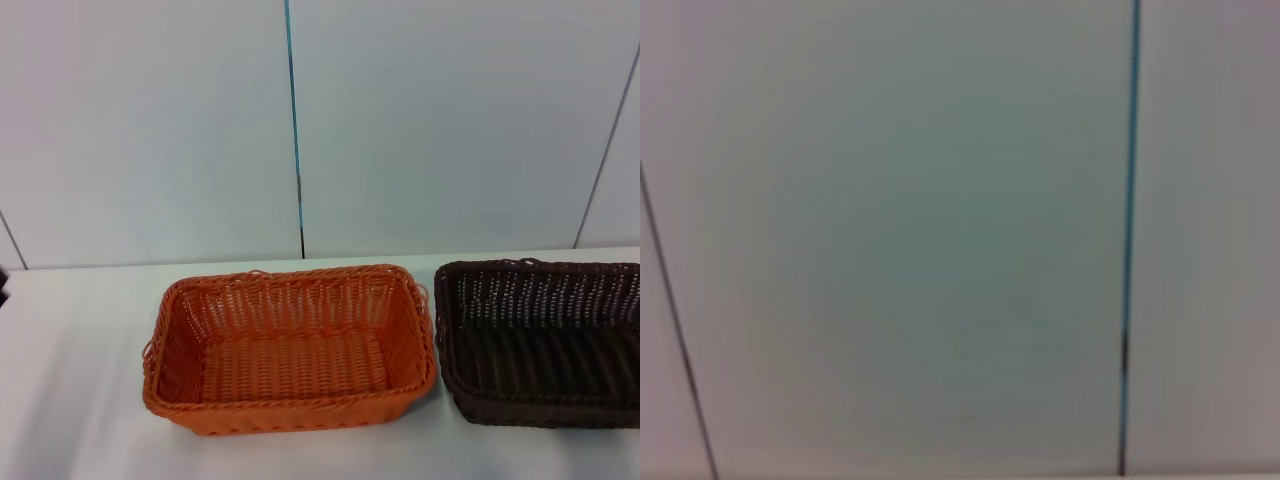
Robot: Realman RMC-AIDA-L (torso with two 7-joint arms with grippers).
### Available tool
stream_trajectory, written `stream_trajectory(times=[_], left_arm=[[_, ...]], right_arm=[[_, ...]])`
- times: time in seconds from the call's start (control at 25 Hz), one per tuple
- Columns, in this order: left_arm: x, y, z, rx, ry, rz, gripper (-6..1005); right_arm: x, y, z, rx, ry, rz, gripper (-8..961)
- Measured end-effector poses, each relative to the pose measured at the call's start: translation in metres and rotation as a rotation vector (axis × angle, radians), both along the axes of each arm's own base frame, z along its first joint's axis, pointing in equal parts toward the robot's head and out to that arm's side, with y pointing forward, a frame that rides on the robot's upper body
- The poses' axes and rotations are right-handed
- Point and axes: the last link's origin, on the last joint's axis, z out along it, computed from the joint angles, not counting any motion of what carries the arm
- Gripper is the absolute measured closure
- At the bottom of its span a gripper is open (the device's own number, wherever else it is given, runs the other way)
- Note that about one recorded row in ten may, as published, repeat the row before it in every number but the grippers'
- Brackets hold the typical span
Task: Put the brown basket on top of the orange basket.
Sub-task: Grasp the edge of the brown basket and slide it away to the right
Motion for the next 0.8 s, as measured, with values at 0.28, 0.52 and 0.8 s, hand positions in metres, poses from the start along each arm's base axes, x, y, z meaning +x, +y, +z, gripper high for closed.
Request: stream_trajectory(times=[0.28, 0.52, 0.8], left_arm=[[-0.017, -0.028, 0.007, 0.027, 0.065, 0.065, 91], [-0.025, -0.043, 0.009, 0.049, 0.069, 0.104, 90], [-0.026, -0.045, 0.008, 0.056, 0.081, 0.113, 90]], right_arm=[[0.019, -0.003, 0.027, 0.03, -0.01, -0.079, 27], [0.034, 0.005, 0.045, 0.026, -0.011, -0.132, 27], [0.048, 0.034, 0.061, -0.008, 0.006, -0.186, 27]])
